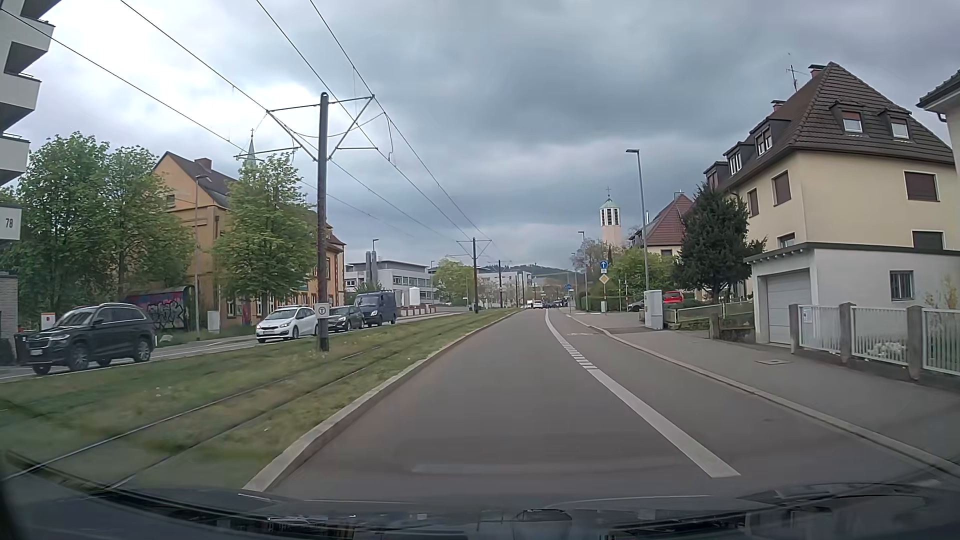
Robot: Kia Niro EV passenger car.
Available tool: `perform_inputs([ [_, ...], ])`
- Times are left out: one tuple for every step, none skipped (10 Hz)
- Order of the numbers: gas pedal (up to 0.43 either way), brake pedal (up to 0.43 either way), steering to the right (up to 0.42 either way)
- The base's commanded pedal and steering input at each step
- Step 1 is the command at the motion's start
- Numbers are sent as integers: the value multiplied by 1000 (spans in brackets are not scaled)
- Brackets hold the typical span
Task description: Follow the waypoints while adhering to traffic rules and regulations
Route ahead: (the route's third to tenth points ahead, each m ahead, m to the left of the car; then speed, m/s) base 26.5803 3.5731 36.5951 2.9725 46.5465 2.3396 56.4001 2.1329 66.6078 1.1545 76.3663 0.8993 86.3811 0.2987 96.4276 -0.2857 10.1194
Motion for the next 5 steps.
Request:
perform_inputs([
  [189,0,12],
  [189,0,12],
  [189,0,11],
  [189,0,12],
  [189,0,11],
])
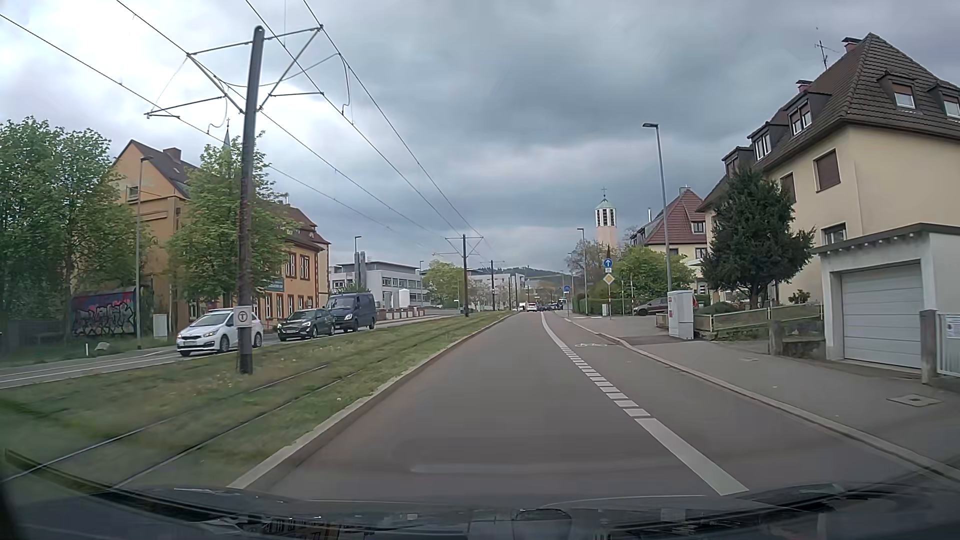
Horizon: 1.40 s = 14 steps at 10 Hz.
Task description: Follow the waypoints while adhering to traffic rules and regulations
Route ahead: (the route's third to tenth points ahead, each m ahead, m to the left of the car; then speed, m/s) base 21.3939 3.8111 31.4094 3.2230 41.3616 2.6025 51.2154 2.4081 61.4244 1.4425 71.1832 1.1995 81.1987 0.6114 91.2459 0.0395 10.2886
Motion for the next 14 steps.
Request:
perform_inputs([
  [189,0,11],
  [189,0,11],
  [189,0,11],
  [177,0,11],
  [177,0,11],
  [177,0,11],
  [177,0,11],
  [177,0,11],
  [177,0,11],
  [169,0,10],
  [169,0,10],
  [169,0,10],
  [169,0,10],
  [169,0,10],
])
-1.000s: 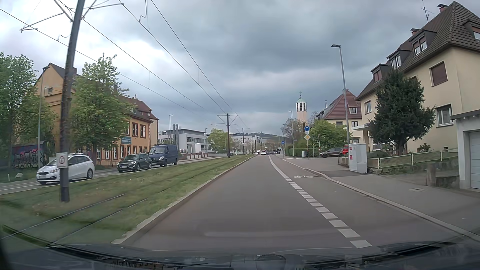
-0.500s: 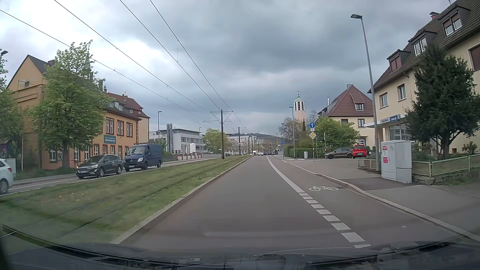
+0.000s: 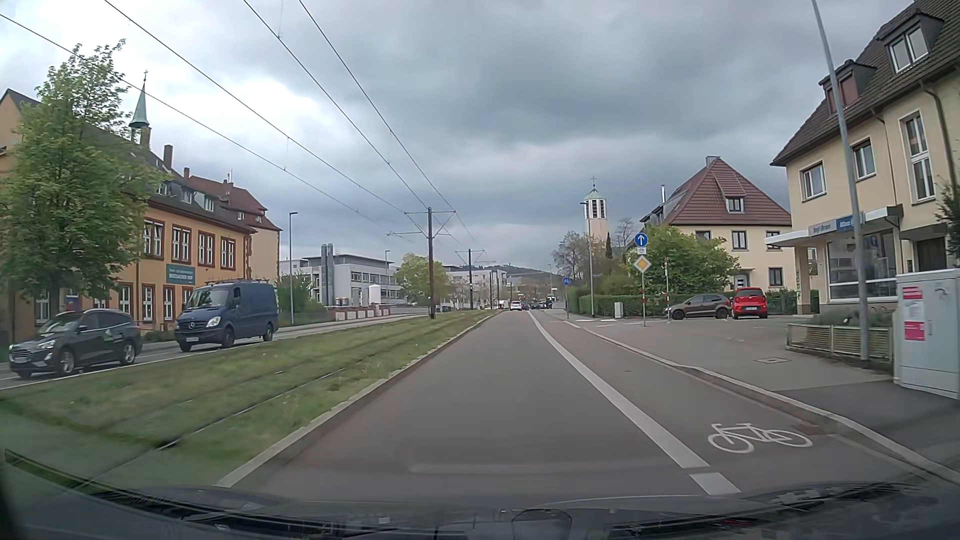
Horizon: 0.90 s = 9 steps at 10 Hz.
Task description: Follow the waypoints while adhering to traffic rules and regulations
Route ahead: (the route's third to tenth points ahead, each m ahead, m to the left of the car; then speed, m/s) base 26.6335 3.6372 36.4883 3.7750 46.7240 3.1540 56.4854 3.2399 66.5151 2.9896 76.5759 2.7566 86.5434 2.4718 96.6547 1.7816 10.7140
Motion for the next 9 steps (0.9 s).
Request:
perform_inputs([
  [169,0,10],
  [169,0,10],
  [169,0,10],
  [169,0,8],
  [169,0,6],
  [169,0,5],
  [169,0,5],
  [169,0,5],
  [169,0,5],
])
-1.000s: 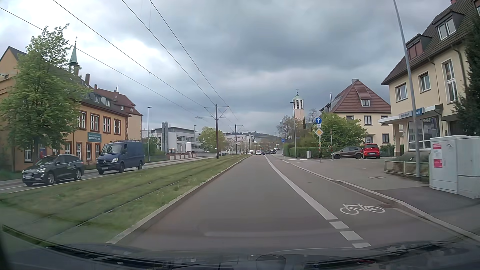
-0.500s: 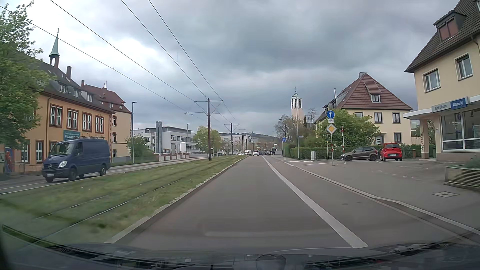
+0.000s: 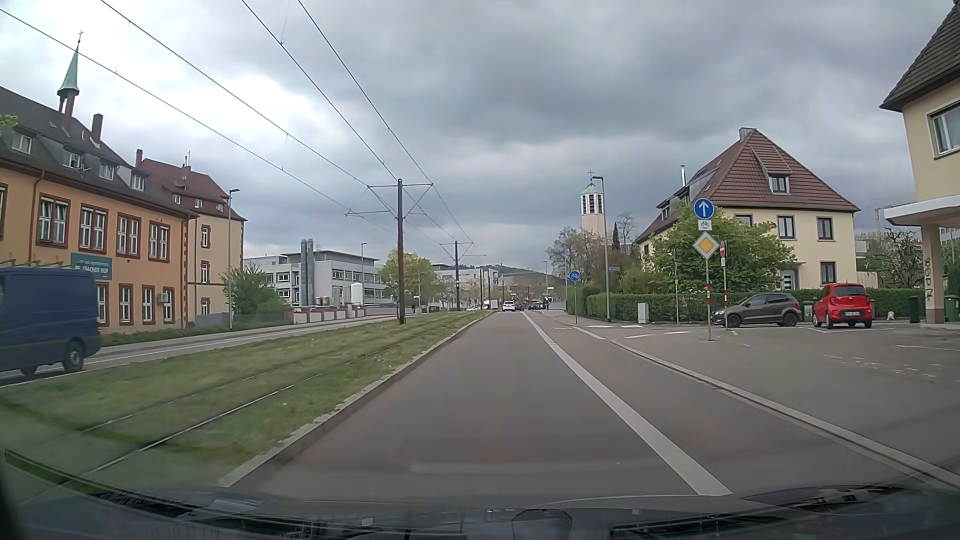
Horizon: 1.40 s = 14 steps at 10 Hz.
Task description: Follow the waypoints while adhering to traffic rules and regulations
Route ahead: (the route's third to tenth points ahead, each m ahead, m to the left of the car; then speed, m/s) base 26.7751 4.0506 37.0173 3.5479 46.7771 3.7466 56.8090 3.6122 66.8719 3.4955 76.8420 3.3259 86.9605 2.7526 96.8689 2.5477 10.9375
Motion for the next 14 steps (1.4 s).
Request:
perform_inputs([
  [169,0,4],
  [169,0,4],
  [169,0,4],
  [169,0,5],
  [169,0,4],
  [169,0,4],
  [169,0,4],
  [169,0,4],
  [169,0,4],
  [169,0,4],
  [169,0,4],
  [169,0,4],
  [169,0,3],
  [169,0,2],
])
